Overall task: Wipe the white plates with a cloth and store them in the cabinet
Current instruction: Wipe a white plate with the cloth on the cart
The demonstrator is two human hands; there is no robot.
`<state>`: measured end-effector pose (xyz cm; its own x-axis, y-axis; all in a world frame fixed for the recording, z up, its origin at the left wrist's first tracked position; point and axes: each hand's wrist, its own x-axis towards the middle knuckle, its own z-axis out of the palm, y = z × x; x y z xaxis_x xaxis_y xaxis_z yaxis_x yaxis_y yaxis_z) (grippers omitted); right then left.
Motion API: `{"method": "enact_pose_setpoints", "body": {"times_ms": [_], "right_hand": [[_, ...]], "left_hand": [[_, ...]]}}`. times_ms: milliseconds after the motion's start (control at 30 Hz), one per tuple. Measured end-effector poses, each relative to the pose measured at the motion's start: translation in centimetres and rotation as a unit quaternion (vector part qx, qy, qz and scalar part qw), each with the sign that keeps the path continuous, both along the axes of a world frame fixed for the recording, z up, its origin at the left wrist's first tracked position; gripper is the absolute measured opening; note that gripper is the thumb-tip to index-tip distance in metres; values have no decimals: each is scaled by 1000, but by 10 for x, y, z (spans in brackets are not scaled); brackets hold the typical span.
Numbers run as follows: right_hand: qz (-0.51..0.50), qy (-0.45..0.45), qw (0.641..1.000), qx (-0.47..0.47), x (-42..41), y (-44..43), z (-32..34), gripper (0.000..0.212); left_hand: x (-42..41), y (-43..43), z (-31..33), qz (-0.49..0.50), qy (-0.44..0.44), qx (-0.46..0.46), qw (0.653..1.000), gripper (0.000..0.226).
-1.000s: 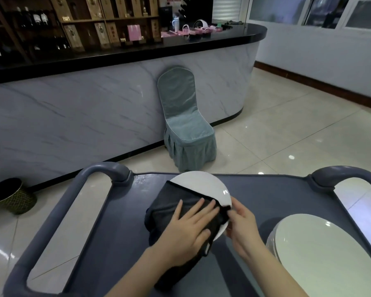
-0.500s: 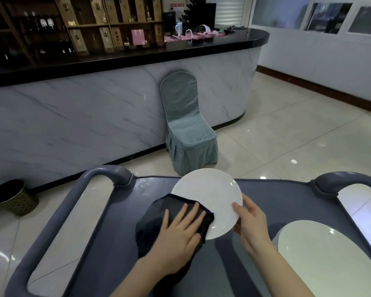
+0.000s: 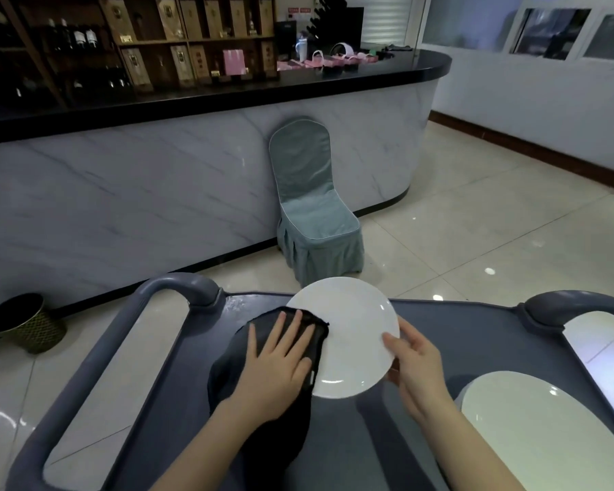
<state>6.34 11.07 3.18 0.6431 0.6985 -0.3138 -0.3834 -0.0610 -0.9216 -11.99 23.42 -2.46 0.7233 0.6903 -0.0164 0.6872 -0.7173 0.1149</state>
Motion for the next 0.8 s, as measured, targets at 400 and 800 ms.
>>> {"method": "enact_pose_setpoints", "body": {"times_ms": [400, 800], "right_hand": [[107, 62, 992, -14, -38, 6, -24, 38], [5, 42, 999, -9, -11, 3, -10, 36]], "left_hand": [[34, 3, 7, -34, -64, -49, 996, 58], [14, -42, 4, -38, -34, -80, 996, 58]]}}
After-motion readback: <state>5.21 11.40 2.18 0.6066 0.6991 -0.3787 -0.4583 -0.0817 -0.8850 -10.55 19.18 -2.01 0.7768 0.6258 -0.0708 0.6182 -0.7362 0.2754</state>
